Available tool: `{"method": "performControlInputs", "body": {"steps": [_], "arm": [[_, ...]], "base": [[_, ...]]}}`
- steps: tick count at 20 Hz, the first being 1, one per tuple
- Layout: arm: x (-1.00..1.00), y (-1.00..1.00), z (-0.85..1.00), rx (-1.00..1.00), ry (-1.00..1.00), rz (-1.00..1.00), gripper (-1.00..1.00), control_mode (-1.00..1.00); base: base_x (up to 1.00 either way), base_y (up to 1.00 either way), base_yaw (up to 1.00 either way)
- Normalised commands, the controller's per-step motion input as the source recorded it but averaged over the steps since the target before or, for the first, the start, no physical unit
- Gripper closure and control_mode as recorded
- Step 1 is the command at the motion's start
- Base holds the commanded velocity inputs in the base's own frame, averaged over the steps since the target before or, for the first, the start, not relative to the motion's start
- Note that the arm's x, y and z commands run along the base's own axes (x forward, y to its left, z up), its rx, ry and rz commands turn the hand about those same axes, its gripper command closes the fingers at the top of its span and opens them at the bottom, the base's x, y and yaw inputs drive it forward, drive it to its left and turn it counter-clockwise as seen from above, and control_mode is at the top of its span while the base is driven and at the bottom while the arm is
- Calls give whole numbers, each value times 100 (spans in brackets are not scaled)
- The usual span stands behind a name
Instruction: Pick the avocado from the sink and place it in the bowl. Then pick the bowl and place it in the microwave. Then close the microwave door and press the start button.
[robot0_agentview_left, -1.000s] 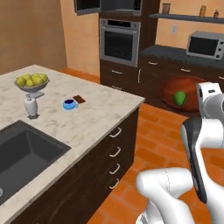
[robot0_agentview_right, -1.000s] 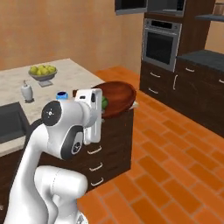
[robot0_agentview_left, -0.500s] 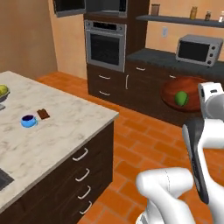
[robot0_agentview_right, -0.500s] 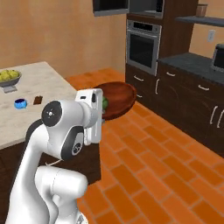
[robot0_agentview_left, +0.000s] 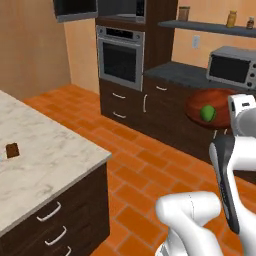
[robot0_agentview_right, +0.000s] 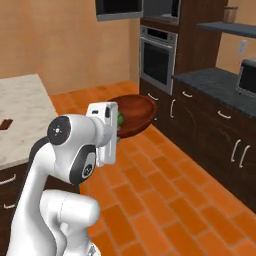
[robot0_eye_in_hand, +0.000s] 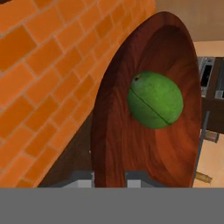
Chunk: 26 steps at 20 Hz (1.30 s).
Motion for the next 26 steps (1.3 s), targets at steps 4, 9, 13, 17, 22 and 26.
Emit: {"method": "performControlInputs", "body": {"steps": [4, 9, 13, 17, 22, 26], "arm": [[0, 0, 0, 0, 0, 0, 100, 100], [0, 0, 0, 0, 0, 0, 100, 100], [0, 0, 0, 0, 0, 0, 100, 100], [0, 0, 0, 0, 0, 0, 100, 100], [0, 0, 0, 0, 0, 0, 100, 100], [0, 0, 0, 0, 0, 0, 100, 100]], "base": [[100, -87, 41], [100, -88, 48], [100, -86, 28], [100, -22, 1], [100, 15, -4], [86, -57, 0]]}}
